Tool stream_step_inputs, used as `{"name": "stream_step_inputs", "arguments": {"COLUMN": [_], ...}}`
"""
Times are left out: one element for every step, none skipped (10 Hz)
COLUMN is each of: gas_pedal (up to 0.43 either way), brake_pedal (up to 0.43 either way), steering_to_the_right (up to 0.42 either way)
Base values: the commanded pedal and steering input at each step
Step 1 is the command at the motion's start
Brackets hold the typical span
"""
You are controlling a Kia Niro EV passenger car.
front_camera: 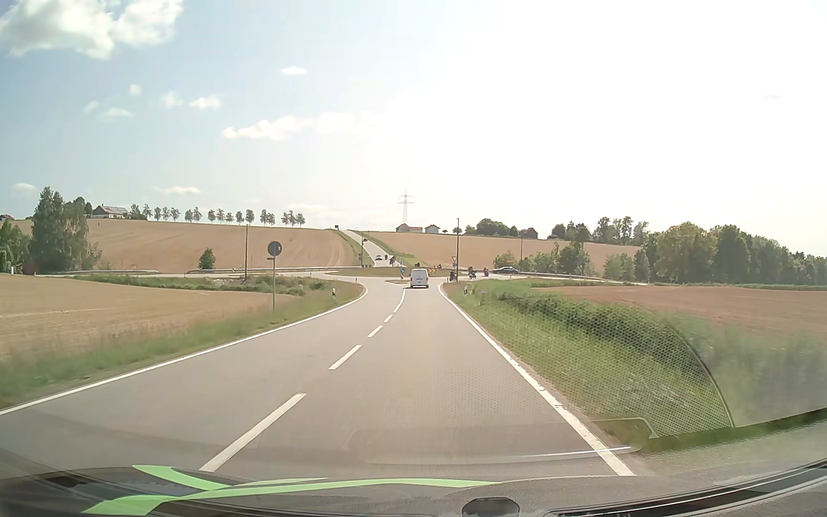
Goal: Follow the waypoints while adhering to traffic rules and regulations
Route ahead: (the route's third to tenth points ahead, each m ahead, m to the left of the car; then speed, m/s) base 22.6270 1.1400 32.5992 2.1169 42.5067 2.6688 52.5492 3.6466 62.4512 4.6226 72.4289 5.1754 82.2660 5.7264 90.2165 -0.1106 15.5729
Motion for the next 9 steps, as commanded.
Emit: {"name": "stream_step_inputs", "arguments": {"gas_pedal": [0.000,0.000,0.000,0.000,0.000,0.000,0.000,0.000,0.000], "brake_pedal": [0.110,0.110,0.110,0.110,0.110,0.110,0.110,0.110,0.110], "steering_to_the_right": [-0.006,-0.006,-0.006,-0.008,-0.011,-0.012,-0.011,-0.009,-0.010]}}
